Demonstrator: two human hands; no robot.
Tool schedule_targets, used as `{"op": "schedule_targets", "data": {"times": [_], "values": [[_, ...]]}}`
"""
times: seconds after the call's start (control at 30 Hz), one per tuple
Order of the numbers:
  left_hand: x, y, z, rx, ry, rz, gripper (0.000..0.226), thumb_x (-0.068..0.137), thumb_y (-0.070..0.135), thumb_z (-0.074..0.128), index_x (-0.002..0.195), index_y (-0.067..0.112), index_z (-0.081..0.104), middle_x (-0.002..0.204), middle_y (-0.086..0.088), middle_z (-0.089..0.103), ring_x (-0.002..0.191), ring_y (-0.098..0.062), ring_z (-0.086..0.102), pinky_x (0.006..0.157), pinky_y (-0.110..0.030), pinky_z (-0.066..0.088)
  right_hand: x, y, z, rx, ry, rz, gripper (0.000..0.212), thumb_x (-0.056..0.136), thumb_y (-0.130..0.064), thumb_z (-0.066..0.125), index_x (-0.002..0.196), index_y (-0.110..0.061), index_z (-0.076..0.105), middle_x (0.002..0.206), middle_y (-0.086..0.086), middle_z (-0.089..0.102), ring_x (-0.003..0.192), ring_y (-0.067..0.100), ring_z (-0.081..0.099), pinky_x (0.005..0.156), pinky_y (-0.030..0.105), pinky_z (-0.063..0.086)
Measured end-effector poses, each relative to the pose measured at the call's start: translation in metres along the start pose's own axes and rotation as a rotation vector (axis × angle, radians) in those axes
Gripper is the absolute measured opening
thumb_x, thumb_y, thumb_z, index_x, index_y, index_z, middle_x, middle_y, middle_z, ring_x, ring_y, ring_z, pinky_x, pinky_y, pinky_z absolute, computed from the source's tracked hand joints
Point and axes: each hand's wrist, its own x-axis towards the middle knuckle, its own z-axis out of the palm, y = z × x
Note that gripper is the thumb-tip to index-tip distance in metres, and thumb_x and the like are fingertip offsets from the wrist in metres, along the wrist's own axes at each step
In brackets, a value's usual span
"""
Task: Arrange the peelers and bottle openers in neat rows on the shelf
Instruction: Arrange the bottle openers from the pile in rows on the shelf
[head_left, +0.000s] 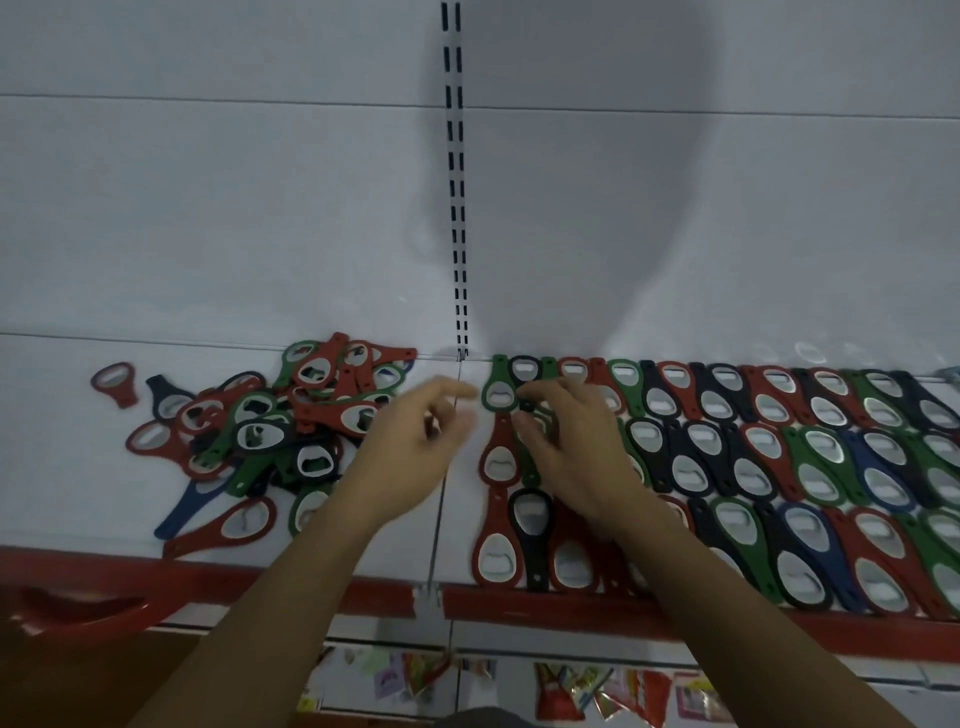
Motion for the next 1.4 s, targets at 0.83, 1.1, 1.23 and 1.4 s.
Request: {"op": "schedule_targets", "data": {"times": [0.83,1.1,1.23,1.4], "values": [[0.051,-0.043,-0.027,0.154,-0.008,-0.047,0.028,0.100,0.033,0.064,0.125,0.022,0.068,0.104,0.016,0.068,0.094,0.012,0.060,0.077,-0.005,0.043,0.115,-0.038,0.013,-0.300,-0.474,-0.290,0.031,0.092,0.003,0.049,0.107,-0.017,0.067,0.098,0.002,0.064,0.089,0.023,0.060,0.082,0.040,0.051],[0.074,-0.043,-0.020,-0.065,-0.066,-0.152,0.031,0.092,0.029,0.075,0.121,0.028,0.067,0.094,0.009,0.075,0.087,0.001,0.069,0.083,-0.023,0.056,0.112,-0.015,0.021,0.050,-0.217,-0.129,0.019,0.100,-0.009,0.057,0.111,-0.018,0.069,0.097,-0.013,0.067,0.075,-0.008,0.060,0.070,0.006,0.044],[0.084,-0.046,-0.013,-0.052,0.054,-0.190,0.026,0.092,0.022,0.073,0.114,0.030,0.061,0.084,0.006,0.073,0.075,-0.003,0.068,0.068,-0.023,0.056,0.106,-0.012,0.028,0.113,-0.038,-0.030,0.019,0.099,-0.016,0.062,0.116,-0.018,0.068,0.104,-0.012,0.067,0.073,-0.009,0.060,0.067,0.000,0.043],[0.099,-0.048,0.002,0.060,0.126,-0.190,0.020,0.094,0.016,0.069,0.088,0.027,0.054,0.078,0.006,0.066,0.066,-0.003,0.061,0.050,-0.010,0.043,0.086,0.009,0.034,-0.149,0.076,0.095,0.019,0.098,-0.015,0.056,0.114,-0.021,0.065,0.112,-0.006,0.063,0.102,0.013,0.057,0.088,0.015,0.047]]}}
